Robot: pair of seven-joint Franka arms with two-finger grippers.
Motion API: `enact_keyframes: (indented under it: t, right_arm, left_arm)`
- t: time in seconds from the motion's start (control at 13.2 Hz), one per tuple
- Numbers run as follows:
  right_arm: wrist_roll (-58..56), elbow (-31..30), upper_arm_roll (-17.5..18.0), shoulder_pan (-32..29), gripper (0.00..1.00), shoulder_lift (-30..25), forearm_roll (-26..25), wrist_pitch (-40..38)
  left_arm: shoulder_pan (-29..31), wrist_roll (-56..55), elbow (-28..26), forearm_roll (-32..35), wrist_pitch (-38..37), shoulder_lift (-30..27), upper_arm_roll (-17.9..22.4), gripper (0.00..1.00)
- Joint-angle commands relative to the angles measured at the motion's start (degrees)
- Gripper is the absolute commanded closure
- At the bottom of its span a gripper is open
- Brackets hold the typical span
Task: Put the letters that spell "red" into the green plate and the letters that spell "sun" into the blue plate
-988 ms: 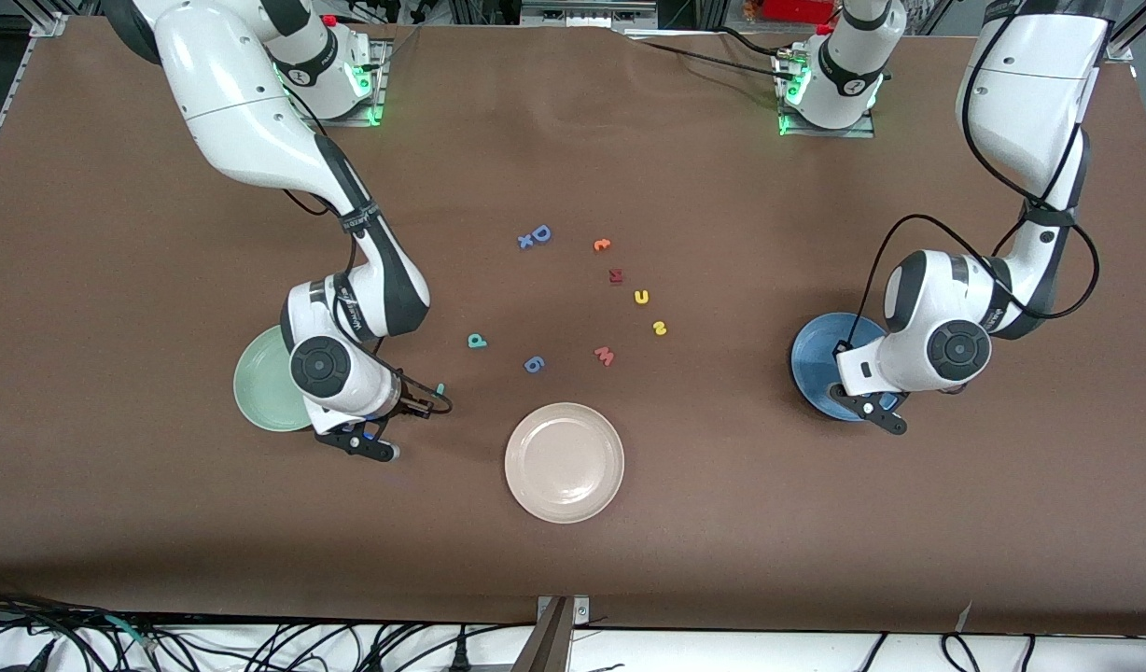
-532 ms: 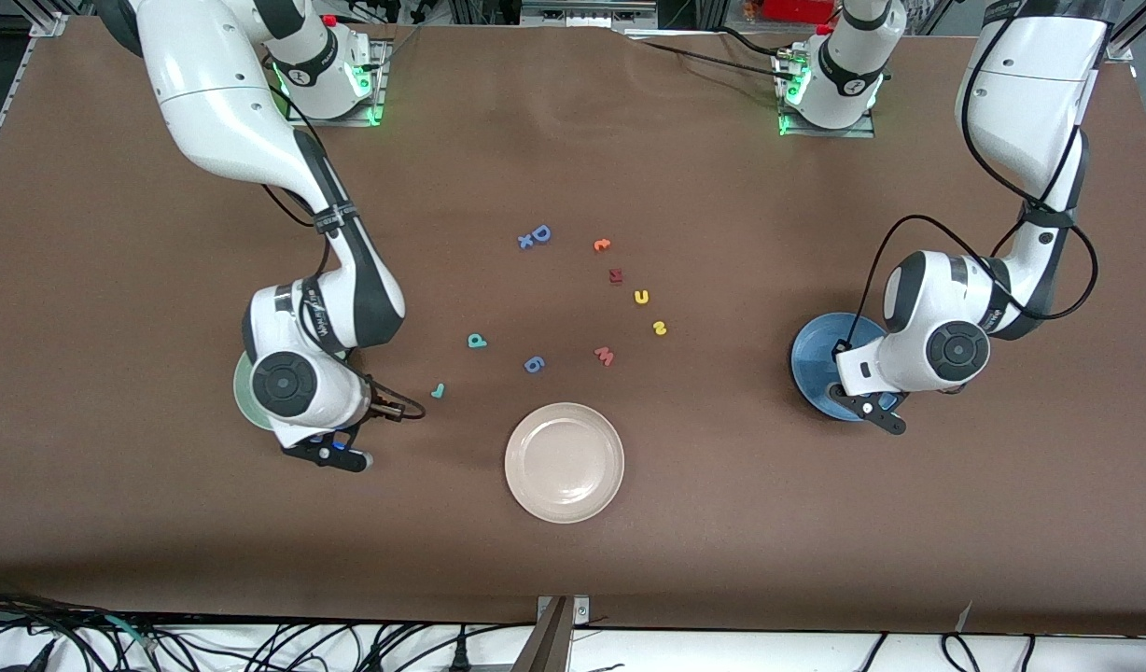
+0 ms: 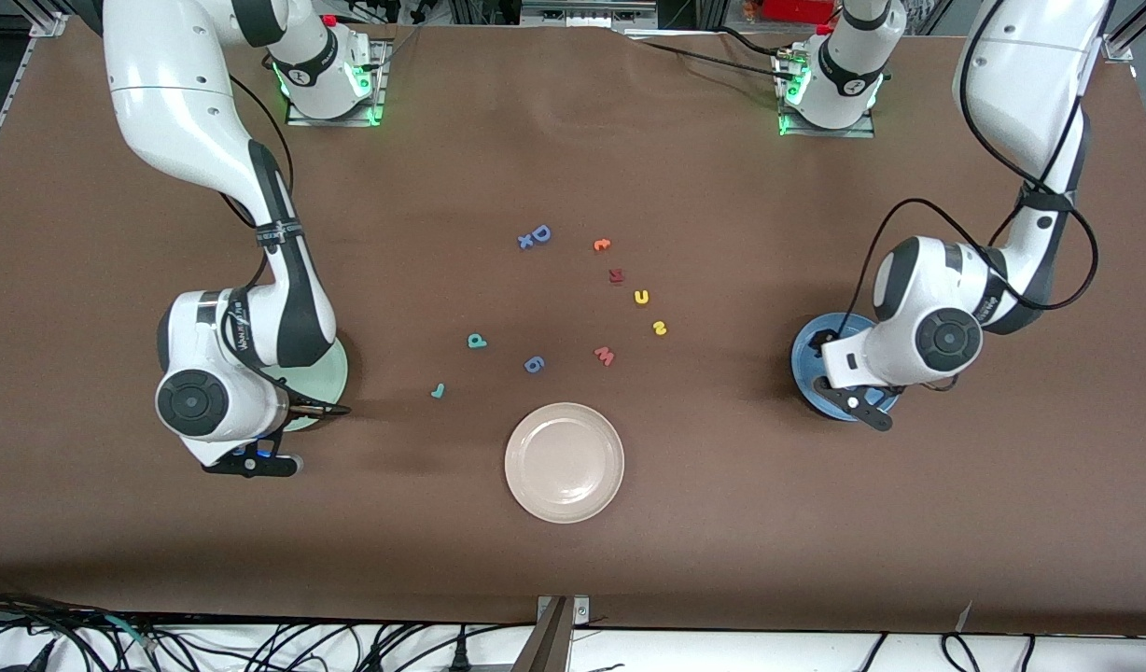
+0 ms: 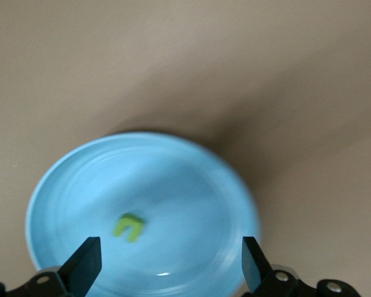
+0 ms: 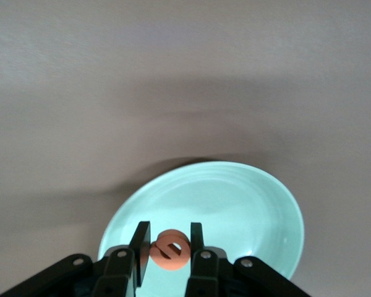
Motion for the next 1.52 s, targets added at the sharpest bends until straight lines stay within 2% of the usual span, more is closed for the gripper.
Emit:
enact_keyframes:
  t: [0.0,0.08,0.15,0.23,0.38,0.61,0.84,1.29,1.44]
  right_arm:
    - [-1.7,-1.2,0.1,-1.5,0.77,-0.5,0.2,-0.9]
    - [-2.1,-1.6,0.2,-1.7,0.64,-0.5,0.4,-0.9]
    - [-1.8,-1.7,0.2,-1.7,0.27,-0.5,0.5,-0.9]
    - [-1.7,-1.8,0.2,-1.7,0.04,-0.5,0.6,-0.9]
    - [-1.4,-1.6,0.4,-1.6,0.01,-0.6,0.7,-1.7]
    - [-1.2,-1.3,0.4,-1.4,0.01,-0.7,5.2,-2.0]
    - [1.7,-1.3,0.6,-0.7,0.01,-0.7,5.8,-1.9]
    - [14.1,-1.2,0.7,5.7,0.01,-0.7,6.0,0.0]
    - [17.1,-1.3,0.7,8.2,0.01,-0.6,7.5,3.0]
  left_arm:
    - [-0.6,-13.9,-0.4,0.5,-3.1,-2.6,-6.4,0.0]
    - [-0.6,-19.2,-0.3,0.5,-3.2,-2.6,-8.8,0.0]
    - [-0.6,-23.8,-0.3,0.5,-3.2,-2.7,-10.9,0.0]
    - [-0.6,-28.2,-0.3,0.5,-3.2,-2.7,-12.8,0.0]
    - [-1.9,-37.1,-0.3,1.1,-2.6,-2.3,-15.6,0.0]
    - [-5.9,-45.6,0.0,0.6,0.4,-0.4,-15.7,0.0]
    - [-8.1,-56.6,-0.3,0.7,5.3,2.6,-15.7,0.0]
    - [-9.5,-60.0,-1.0,1.6,14.7,7.7,-15.2,0.02]
    - [-9.5,-62.7,-1.0,6.3,14.8,8.5,-15.3,0.07]
